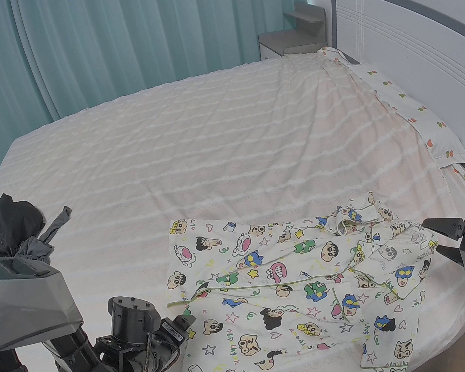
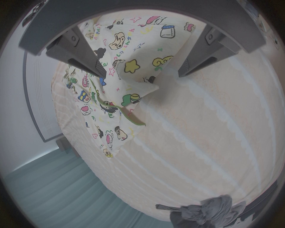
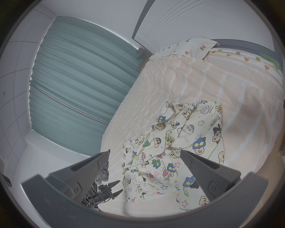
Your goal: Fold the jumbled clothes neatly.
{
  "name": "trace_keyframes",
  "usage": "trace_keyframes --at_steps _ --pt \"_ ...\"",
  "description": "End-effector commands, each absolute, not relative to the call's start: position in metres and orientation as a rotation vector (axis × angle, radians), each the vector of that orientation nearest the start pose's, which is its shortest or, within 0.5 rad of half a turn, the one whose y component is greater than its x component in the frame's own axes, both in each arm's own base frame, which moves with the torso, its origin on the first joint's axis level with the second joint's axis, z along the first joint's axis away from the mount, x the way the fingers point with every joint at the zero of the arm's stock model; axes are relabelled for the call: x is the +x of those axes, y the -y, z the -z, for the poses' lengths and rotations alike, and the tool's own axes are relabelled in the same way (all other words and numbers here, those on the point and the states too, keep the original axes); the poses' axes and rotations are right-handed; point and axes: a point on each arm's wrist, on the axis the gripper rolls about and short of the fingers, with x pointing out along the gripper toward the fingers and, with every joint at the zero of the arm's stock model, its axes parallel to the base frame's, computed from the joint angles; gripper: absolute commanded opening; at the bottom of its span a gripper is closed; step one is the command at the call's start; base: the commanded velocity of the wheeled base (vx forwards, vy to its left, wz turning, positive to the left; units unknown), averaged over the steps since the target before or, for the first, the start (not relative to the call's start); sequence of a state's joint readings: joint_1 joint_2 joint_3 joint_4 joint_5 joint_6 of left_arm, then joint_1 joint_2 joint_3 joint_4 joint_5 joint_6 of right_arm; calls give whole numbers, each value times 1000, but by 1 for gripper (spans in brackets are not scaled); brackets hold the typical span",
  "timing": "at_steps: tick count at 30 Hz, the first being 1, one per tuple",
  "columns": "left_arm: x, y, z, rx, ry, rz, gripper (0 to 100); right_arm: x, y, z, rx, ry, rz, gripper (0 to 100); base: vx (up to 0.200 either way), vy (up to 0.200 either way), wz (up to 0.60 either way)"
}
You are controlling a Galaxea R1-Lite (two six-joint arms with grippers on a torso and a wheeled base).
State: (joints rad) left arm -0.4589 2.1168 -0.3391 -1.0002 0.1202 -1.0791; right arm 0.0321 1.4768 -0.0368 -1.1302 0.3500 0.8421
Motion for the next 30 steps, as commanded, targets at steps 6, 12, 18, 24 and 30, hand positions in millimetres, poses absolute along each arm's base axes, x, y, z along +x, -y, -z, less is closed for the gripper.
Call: trace_keyframes --at_steps 6,12,18,24,30 --pt "261 114 12 -909 -802 -188 100 165 -14 -105 873 -450 -233 100 0 0 0" --pt "268 119 13 -913 -788 -177 100 165 -14 -105 873 -448 -234 100 0 0 0" --pt "272 124 20 -881 -766 -202 0 164 -14 -106 872 -442 -236 100 0 0 0" --pt "271 124 21 -874 -769 -207 0 164 -14 -106 872 -442 -236 100 0 0 0" --pt "263 121 20 -799 -737 -229 0 164 -14 -106 872 -443 -238 100 0 0 0"
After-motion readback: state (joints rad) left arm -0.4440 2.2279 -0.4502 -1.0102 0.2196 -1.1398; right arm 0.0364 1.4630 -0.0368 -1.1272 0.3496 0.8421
